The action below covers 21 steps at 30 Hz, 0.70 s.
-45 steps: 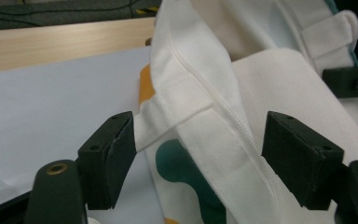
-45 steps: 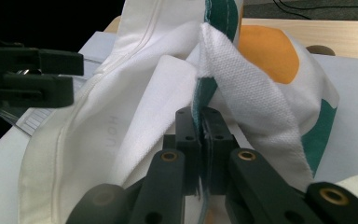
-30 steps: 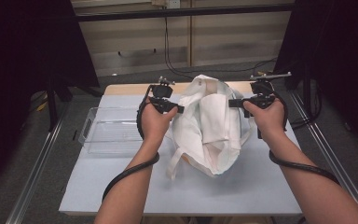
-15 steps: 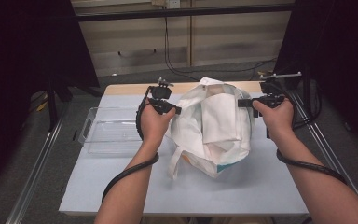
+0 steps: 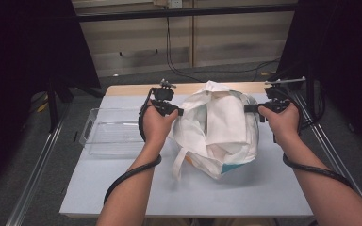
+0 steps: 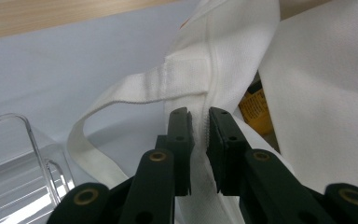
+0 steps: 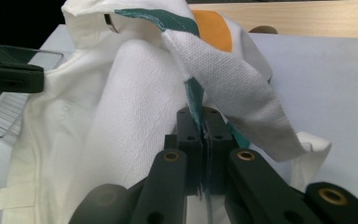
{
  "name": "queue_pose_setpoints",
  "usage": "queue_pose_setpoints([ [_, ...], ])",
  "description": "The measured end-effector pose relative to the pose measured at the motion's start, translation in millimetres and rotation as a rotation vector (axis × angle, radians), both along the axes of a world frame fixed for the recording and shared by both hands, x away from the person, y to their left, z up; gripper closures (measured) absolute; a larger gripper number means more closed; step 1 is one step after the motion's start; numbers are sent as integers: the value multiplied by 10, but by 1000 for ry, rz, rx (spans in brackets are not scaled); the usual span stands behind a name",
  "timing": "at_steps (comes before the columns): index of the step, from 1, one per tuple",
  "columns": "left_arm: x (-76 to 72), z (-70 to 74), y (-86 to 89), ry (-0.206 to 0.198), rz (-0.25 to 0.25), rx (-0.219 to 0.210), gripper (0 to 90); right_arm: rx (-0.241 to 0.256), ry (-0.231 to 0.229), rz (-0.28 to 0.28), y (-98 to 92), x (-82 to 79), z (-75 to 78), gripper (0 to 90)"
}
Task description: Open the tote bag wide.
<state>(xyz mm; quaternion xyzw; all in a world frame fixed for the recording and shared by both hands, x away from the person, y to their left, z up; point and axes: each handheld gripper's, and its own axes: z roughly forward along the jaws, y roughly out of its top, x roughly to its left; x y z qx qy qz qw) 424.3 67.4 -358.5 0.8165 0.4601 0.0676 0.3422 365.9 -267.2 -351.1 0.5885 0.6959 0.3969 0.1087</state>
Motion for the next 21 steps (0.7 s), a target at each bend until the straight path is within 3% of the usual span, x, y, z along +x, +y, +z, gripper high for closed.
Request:
queue_pose_setpoints([
  [4,8,-11,0,8,1,1,796,29,-1,-1,-9,-12,-64,886],
  [9,6,-37,-4,7,0,3,798,-8,-9,10,26,-10,-94,886],
  [12,3,-50,-6,10,-4,-7,797,-36,11,20,65,-5,-170,886],
  [16,11,-80,8,17,-2,-7,797,-35,37,15,68,4,-307,886],
  [19,23,-99,7,15,-8,-12,797,-5,53,4,55,6,-384,885],
  [21,31,-101,-5,13,-7,1,798,-16,43,8,56,11,-399,885],
])
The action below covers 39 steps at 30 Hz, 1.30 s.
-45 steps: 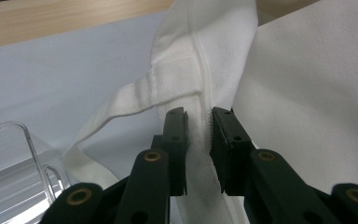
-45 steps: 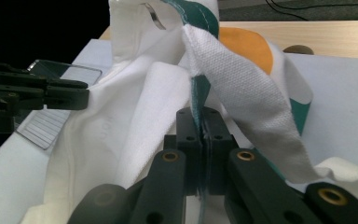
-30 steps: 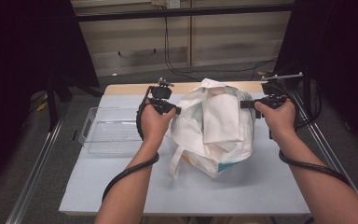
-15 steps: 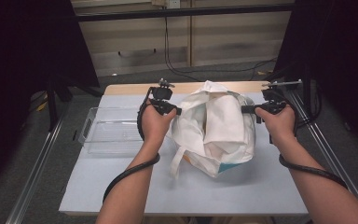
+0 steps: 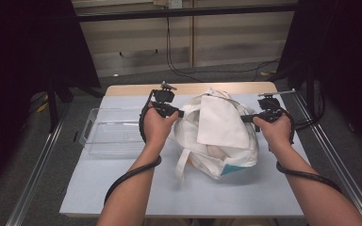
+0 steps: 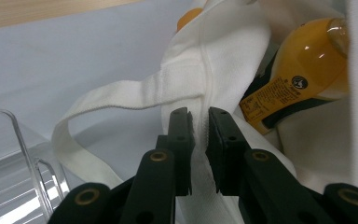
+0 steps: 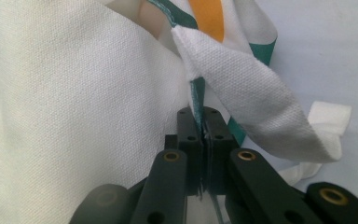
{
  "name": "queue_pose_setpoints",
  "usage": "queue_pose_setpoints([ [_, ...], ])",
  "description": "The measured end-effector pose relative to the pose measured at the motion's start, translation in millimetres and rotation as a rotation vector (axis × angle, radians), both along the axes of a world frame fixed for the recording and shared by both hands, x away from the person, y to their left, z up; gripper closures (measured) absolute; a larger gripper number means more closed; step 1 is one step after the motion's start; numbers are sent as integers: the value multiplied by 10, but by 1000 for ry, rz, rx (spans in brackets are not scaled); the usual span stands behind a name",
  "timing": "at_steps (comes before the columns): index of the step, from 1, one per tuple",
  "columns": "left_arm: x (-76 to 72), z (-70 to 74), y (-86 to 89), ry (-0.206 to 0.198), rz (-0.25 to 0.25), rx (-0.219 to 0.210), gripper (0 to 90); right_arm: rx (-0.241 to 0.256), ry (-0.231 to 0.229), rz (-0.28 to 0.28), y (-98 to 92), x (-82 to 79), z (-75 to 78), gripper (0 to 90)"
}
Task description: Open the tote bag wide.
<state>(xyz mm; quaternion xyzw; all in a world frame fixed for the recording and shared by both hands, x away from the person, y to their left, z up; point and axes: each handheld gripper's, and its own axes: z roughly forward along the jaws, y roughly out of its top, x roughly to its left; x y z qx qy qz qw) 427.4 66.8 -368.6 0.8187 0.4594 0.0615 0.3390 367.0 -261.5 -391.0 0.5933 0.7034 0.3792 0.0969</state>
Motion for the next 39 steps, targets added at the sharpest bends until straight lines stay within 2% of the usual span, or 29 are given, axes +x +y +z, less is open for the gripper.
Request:
queue_pose_setpoints([
  [6,15,-30,-10,8,-1,10,799,-3,1,10,0,9,7,884],
  [13,13,-66,-10,7,2,14,799,-6,0,16,25,14,-72,883],
  [15,13,-71,-13,8,3,16,799,-24,-4,17,25,15,-90,883],
  [22,16,-108,-16,10,-1,27,801,-9,-2,10,-13,7,-175,881],
  [33,28,-204,1,17,11,32,808,-23,-10,10,-28,10,-231,879],
  [39,40,-183,-25,2,14,28,808,-19,-4,6,-52,27,-237,877],
])
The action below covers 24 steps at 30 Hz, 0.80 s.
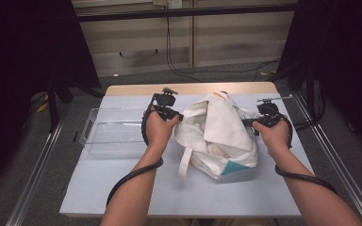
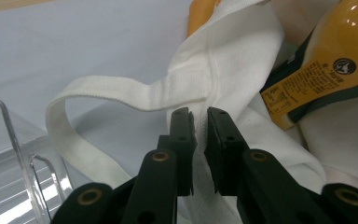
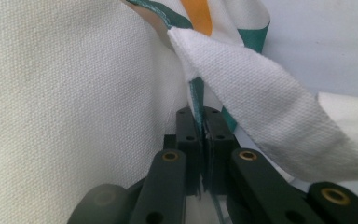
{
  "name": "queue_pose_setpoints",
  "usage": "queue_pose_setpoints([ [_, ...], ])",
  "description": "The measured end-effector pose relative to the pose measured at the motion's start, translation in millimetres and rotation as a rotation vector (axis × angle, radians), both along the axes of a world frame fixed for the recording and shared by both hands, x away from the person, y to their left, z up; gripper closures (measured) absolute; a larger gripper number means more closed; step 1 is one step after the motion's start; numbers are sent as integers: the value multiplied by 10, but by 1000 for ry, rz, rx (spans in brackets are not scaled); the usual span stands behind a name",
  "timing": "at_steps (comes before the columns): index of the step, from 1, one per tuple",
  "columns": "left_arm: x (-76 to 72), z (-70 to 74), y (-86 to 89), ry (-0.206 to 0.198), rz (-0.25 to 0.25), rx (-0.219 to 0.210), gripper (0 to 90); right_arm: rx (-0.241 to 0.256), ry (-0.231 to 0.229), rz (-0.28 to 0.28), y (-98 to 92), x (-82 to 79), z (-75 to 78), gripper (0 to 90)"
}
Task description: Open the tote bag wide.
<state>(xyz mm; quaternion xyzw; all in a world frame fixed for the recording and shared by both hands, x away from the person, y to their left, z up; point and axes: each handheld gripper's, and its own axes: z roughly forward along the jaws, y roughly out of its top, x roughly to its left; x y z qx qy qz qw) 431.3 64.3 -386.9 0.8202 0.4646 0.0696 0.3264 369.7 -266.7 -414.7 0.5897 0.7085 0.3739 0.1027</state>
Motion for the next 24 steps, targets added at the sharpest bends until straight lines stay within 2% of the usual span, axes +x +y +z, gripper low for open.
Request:
queue_pose_setpoints([
  [7,17,22,-36,-16,-3,-7,808,2,4,-5,-13,41,48,876],
  [8,22,16,-43,-15,-7,2,808,-10,4,-4,-12,49,42,875],
  [14,29,-35,-39,-8,-8,5,810,2,12,-12,-40,54,-66,871],
  [16,33,-41,-47,-8,-13,24,811,2,14,-11,-40,56,-90,869],
  [19,36,-52,-63,-5,-11,25,813,1,17,-10,-36,61,-104,868],
  [24,45,-65,-86,-2,-16,23,814,-18,26,-12,-56,84,-177,860],
])
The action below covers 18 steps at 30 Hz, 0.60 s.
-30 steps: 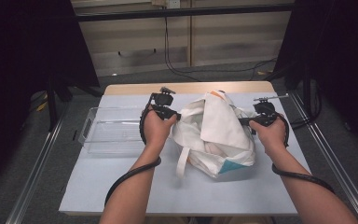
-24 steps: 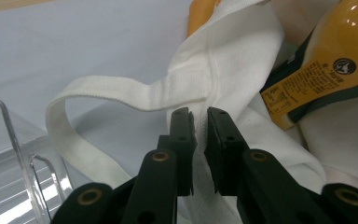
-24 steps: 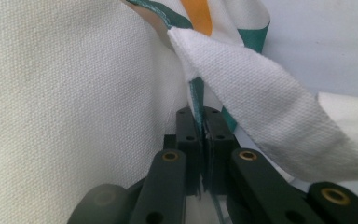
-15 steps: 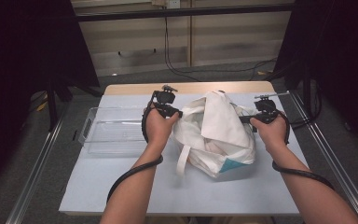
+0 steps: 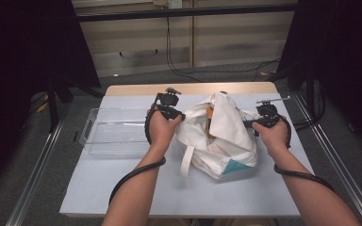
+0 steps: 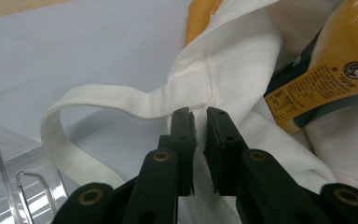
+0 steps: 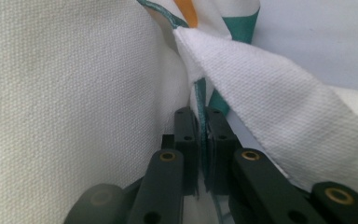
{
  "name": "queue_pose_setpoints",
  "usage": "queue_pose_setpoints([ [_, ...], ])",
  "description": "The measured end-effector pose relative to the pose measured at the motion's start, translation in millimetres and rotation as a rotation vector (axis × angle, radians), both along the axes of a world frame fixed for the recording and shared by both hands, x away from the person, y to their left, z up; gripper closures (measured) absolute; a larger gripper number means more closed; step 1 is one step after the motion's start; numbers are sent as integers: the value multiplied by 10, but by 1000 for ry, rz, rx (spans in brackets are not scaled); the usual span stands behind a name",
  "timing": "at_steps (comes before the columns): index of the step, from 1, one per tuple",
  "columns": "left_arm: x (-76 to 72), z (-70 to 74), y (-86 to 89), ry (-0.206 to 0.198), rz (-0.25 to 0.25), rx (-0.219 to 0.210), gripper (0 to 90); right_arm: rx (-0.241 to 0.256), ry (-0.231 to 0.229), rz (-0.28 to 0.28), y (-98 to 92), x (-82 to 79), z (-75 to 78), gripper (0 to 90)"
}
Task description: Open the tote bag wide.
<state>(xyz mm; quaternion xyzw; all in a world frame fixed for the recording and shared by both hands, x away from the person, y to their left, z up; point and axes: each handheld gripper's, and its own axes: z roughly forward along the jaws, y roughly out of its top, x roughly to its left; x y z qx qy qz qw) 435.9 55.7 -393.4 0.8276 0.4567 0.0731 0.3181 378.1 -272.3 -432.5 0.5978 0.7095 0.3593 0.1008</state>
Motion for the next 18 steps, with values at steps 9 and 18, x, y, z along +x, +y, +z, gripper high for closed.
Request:
queue_pose_setpoints([
  [9,-9,7,-8,-6,-4,-17,810,0,7,-4,-42,-1,-98,853],
  [18,-18,58,-7,2,-8,-44,805,-4,-15,-7,-62,-24,-25,788],
])
